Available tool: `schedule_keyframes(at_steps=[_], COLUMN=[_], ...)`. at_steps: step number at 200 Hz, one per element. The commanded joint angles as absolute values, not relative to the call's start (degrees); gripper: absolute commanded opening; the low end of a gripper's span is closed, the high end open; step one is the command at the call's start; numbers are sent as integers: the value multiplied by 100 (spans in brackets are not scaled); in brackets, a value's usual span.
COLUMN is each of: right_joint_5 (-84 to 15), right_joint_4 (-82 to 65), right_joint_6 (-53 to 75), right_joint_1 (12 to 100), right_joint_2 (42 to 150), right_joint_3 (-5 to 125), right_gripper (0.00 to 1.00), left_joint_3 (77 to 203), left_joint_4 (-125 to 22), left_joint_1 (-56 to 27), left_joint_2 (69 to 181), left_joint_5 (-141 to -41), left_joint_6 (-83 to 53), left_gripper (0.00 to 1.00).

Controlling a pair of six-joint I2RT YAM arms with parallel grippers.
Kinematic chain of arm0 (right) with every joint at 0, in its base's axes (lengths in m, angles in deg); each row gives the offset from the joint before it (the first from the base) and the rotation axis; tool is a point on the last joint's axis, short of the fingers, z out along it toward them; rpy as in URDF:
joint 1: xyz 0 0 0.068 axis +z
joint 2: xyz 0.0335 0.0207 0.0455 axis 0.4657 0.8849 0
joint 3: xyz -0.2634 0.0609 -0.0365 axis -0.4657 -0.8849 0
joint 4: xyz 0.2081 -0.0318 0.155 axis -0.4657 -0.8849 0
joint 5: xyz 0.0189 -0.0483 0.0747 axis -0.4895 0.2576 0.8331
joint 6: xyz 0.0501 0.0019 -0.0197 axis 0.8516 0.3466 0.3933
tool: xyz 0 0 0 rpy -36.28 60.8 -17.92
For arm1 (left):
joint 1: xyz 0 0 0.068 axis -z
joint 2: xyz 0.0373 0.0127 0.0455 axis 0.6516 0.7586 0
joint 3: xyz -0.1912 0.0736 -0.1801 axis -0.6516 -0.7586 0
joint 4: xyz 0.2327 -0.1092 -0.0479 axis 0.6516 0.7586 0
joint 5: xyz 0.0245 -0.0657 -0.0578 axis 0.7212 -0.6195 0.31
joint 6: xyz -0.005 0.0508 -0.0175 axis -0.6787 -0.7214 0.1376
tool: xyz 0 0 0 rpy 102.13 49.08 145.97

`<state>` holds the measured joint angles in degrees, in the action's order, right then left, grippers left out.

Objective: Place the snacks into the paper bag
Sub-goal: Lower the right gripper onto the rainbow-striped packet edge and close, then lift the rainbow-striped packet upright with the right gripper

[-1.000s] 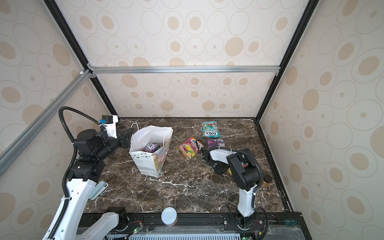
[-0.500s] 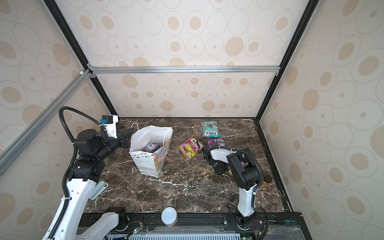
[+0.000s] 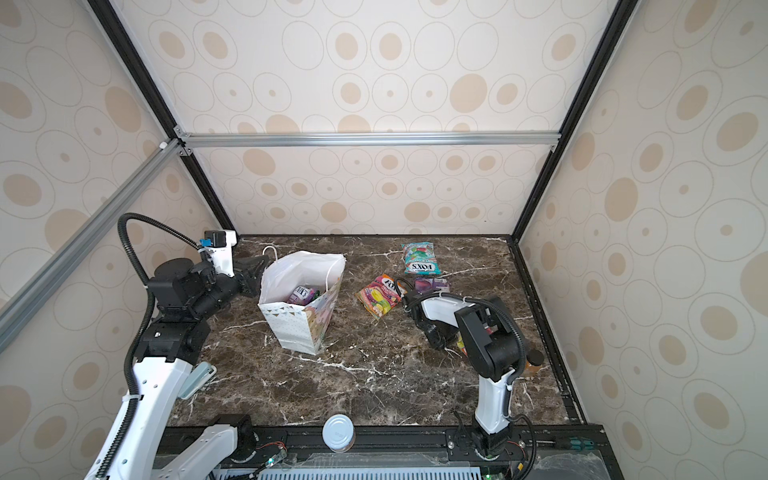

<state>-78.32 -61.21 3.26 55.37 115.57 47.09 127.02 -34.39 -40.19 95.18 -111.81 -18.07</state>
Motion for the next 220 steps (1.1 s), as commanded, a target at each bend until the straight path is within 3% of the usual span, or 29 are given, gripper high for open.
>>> schedule_keyframes(at_steps=[1, 91, 220], right_joint_5=[-7544, -6277, -5609], right_joint_4=[-6063, -5585, -5360], right_joint_6=[417, 420, 451], right_joint_1=[5521, 5516, 5437], right_joint_2=[11303, 10008, 8026], right_joint_3=[4647, 4249, 4113], right_gripper=[0, 0, 0], left_joint_3=[12918, 12913, 12917], left_joint_4=[-3578, -3564, -3542], left_joint_1=[-4040, -4039, -4042], left_joint_2=[9402, 9361, 9350], left_joint_5=[-11288, -11160, -11095], left_joint_6=[-1929, -1968, -2005], left_gripper=[0, 0, 0])
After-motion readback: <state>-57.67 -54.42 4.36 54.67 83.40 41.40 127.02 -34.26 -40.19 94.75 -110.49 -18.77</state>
